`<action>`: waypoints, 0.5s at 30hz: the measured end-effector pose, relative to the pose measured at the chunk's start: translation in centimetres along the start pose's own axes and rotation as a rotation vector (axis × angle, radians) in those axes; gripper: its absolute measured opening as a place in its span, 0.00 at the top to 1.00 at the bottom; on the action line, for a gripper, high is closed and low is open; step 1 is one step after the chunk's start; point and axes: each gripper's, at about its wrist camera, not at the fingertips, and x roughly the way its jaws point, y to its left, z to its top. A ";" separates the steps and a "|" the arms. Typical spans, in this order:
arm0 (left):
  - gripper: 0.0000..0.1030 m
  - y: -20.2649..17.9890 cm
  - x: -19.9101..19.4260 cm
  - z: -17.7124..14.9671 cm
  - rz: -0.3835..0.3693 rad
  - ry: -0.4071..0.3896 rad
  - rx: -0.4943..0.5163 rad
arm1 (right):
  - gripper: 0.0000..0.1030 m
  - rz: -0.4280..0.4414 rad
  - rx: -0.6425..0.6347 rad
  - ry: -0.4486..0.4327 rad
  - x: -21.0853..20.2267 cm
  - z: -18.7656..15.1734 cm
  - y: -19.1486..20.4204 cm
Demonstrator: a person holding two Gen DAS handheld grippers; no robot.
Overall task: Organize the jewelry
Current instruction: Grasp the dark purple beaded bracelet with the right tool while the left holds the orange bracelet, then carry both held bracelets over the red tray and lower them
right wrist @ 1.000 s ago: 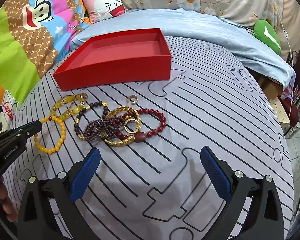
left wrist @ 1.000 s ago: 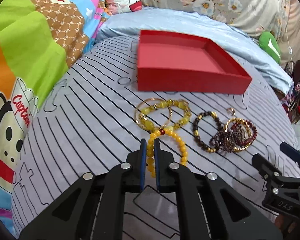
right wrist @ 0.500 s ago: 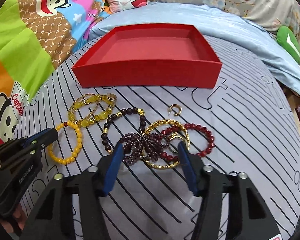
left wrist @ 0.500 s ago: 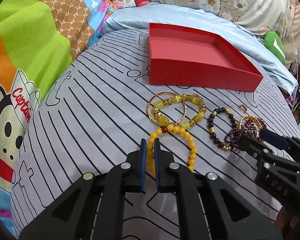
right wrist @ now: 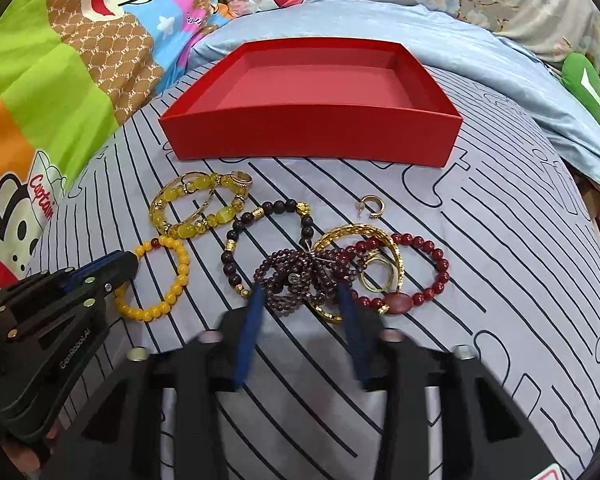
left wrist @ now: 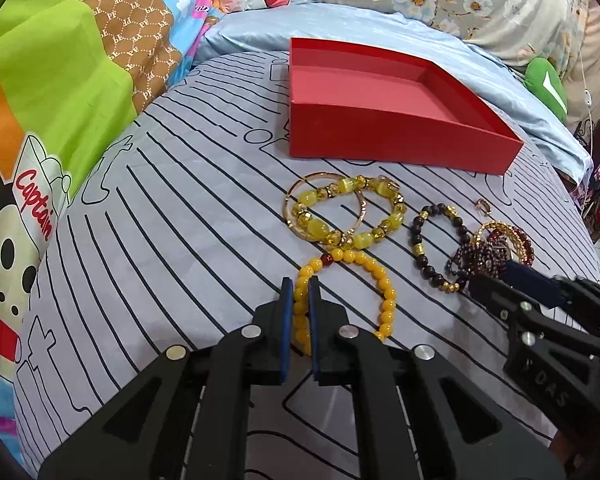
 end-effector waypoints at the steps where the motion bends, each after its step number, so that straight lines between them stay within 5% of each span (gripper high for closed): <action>1: 0.93 0.0 -0.1 0.0 0.000 -0.001 0.001 | 0.86 -0.004 -0.003 0.003 0.1 0.0 0.0; 6: 0.93 -0.3 -0.7 0.1 -0.004 -0.017 0.009 | 0.96 0.017 0.008 -0.015 -0.6 0.0 -0.5; 15: 0.93 -1.2 -3.4 1.0 -0.048 -0.053 0.017 | 0.96 0.039 0.026 -0.064 -3.9 0.7 -2.4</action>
